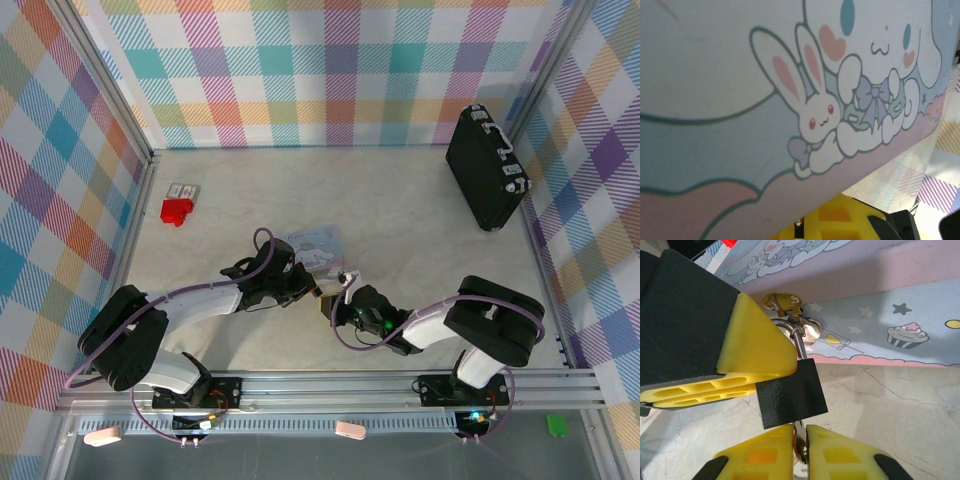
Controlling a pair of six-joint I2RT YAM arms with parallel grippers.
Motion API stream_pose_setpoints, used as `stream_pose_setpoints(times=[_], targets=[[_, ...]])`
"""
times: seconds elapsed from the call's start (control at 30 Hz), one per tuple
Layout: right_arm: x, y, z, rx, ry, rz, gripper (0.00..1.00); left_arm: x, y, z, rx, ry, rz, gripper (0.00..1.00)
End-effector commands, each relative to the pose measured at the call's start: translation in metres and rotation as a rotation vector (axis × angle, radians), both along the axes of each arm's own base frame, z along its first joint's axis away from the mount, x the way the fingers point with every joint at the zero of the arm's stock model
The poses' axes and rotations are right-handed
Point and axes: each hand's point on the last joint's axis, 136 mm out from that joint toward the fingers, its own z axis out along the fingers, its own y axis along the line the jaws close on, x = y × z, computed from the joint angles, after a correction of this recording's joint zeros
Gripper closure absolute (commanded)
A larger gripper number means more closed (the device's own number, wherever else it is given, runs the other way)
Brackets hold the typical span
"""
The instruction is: Unlock the padlock with the key
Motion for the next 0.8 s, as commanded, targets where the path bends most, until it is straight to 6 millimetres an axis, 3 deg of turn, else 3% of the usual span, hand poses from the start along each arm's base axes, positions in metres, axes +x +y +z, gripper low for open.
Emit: stream_pose_setpoints(times=[0.0,0.2,0.53,0.77], targets=[[0.003,0.000,-0.008,-0.038,-0.028,0.012,0.84,0.004,-0.019,0.031,-0.088,-0.068,-0.042,1.00],[0.007,0.006,-0.007,-0.050,-0.059,0.028,0.83,0.002,-0.023,0.034,-0.095,-0.070,-0.053,1.00],[0.004,-0.001,-0.012,-0.039,-0.010,-0.005,0.98,0.003,-0.017,0.025,-0.047,-0.070,-0.049,1.00],[-0.003,-0.010,-0.034,-0.063,0.163,-0.069,1.00,0.004,-0.006,0.012,0.038,-0.077,-0.045,0.86]])
